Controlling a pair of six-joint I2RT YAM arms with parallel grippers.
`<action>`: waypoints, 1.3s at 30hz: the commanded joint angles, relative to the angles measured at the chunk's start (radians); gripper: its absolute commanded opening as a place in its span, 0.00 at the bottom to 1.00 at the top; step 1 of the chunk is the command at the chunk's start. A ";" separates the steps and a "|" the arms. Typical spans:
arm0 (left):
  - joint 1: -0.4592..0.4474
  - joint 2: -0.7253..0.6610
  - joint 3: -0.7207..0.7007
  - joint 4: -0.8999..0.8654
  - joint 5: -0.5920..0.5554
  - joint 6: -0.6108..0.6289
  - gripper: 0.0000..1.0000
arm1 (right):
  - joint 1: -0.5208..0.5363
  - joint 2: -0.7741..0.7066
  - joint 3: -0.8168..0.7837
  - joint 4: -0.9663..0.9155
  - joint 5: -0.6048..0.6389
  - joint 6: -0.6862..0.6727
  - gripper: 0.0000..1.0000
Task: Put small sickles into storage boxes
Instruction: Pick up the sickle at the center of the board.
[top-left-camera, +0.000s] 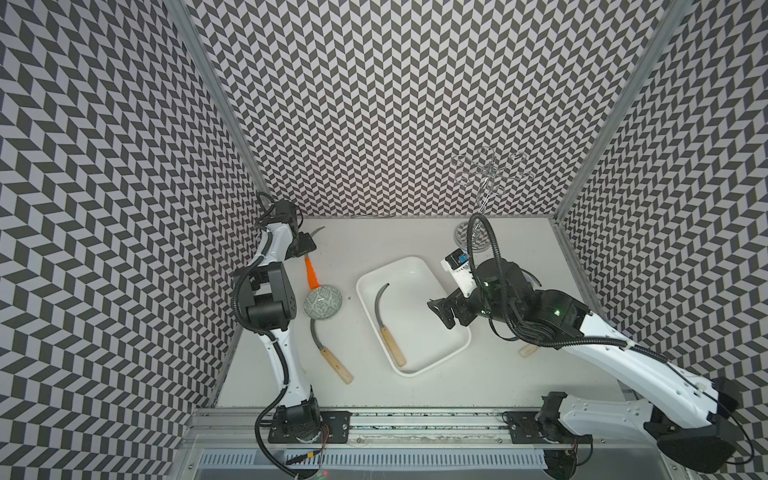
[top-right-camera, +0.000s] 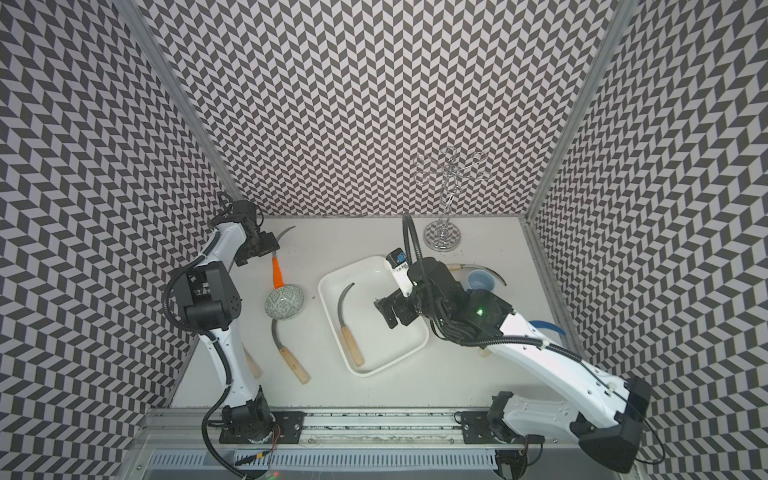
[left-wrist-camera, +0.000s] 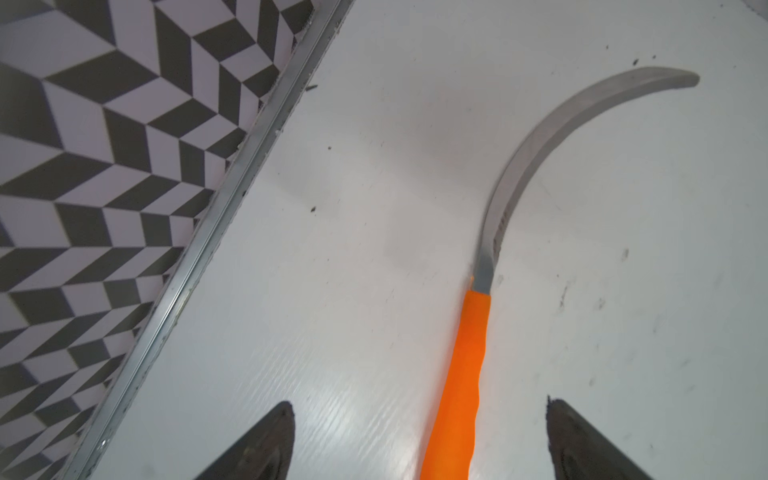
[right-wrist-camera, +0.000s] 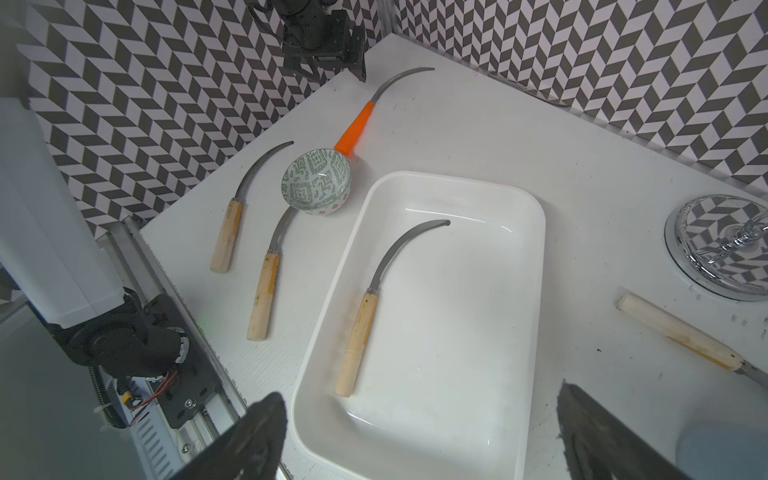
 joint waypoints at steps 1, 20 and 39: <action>0.008 0.047 0.058 -0.037 0.011 0.018 0.92 | -0.007 0.010 0.013 0.012 -0.001 -0.022 1.00; -0.030 0.119 0.039 0.003 0.071 0.063 0.85 | -0.064 0.023 0.005 -0.004 -0.046 -0.029 1.00; -0.032 0.192 0.021 0.013 0.114 0.059 0.83 | -0.098 0.031 0.041 -0.058 -0.040 -0.020 1.00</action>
